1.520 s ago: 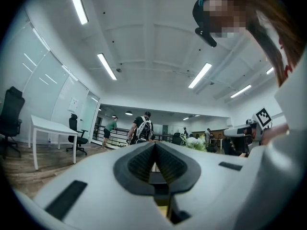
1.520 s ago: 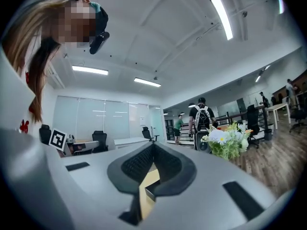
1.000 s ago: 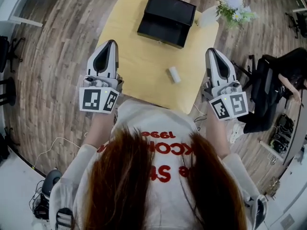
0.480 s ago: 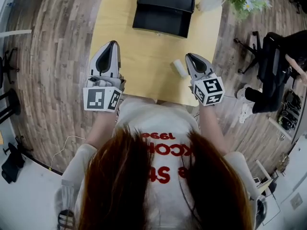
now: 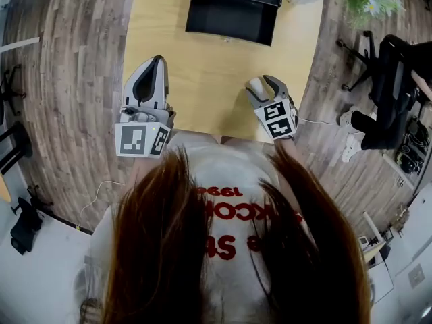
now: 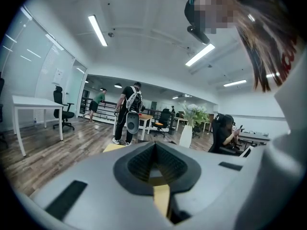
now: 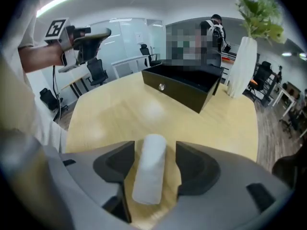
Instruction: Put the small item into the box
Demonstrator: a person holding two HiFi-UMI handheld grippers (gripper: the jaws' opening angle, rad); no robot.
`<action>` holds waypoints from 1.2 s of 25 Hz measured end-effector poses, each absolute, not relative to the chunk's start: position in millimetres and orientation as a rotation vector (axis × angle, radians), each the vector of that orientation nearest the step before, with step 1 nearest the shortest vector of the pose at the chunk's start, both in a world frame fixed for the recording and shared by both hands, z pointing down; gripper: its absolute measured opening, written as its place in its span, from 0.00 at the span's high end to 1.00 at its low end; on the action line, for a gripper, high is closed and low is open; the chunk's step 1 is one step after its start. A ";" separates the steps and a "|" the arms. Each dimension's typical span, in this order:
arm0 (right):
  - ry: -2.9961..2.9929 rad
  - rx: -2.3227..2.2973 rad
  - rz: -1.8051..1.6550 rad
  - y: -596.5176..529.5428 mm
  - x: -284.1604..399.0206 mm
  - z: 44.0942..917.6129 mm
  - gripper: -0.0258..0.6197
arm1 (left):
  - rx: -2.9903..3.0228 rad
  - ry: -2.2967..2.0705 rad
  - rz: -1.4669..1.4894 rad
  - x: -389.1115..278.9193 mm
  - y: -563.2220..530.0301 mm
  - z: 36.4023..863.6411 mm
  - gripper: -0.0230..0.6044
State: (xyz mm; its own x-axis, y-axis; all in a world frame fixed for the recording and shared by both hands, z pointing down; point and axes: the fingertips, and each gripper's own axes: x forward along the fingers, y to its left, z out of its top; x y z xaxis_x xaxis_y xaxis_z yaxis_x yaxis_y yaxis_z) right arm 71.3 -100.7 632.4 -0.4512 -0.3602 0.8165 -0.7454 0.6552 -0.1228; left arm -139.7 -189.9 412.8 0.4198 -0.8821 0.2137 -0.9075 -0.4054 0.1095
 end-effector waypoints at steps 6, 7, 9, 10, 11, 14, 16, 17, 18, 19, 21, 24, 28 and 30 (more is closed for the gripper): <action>-2.024 0.859 0.605 -96.2 75.4 631.9 0.66 | 2.475 -1.568 0.175 -136.0 -192.2 411.8 0.95; -2.029 0.865 0.609 -96.5 75.8 630.7 0.74 | 2.478 -1.566 0.173 -135.4 -192.6 411.5 0.95; -2.047 0.879 0.633 -97.5 76.3 627.3 0.74 | 2.487 -1.565 0.167 -134.2 -193.6 409.4 0.95; -2.058 0.891 0.641 -99.1 76.7 623.7 0.74 | 2.492 -1.566 0.164 -133.8 -193.9 407.5 0.95; -2.071 0.908 0.641 -101.5 77.2 618.9 0.75 | 2.497 -1.568 0.160 -133.6 -194.0 405.4 0.95; -2.124 0.974 0.614 -113.4 77.9 596.8 0.75 | 2.515 -1.580 0.142 -134.2 -194.5 397.5 0.95; -2.176 1.032 0.590 -125.1 76.4 577.1 0.75 | 2.526 -1.590 0.130 -136.1 -196.0 392.2 0.95; -2.206 1.064 0.574 -131.9 75.8 566.1 0.75 | 2.532 -1.596 0.123 -136.9 -197.5 389.4 0.95; -2.238 1.099 0.557 -139.1 75.6 553.9 0.75 | 2.539 -1.601 0.114 -137.1 -199.3 386.2 0.95; -2.271 1.136 0.537 -146.3 75.7 540.3 0.75 | 2.547 -1.607 0.104 -136.7 -201.0 382.5 0.95; -2.342 1.215 0.490 -159.7 76.1 509.5 0.75 | 2.564 -1.619 0.082 -135.3 -203.9 374.0 0.95; -2.454 1.330 0.420 -174.3 76.6 461.5 0.75 | 2.595 -1.646 0.071 -133.6 -206.3 360.5 0.95; -2.583 1.447 0.336 -185.2 80.0 410.2 0.75 | 2.625 -1.685 0.069 -132.4 -211.0 345.8 0.95; -2.636 1.479 0.305 -189.8 81.0 393.2 0.75 | 2.632 -1.696 0.049 -132.6 -214.3 340.1 0.95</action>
State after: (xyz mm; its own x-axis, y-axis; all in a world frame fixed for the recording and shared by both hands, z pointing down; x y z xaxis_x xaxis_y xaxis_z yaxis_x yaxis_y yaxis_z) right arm 81.0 -189.8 393.2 -0.5219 -0.8321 0.1878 -0.8530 0.5072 -0.1231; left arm -132.6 -214.3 340.1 0.4127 -0.9103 0.0315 -0.9106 -0.4131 -0.0088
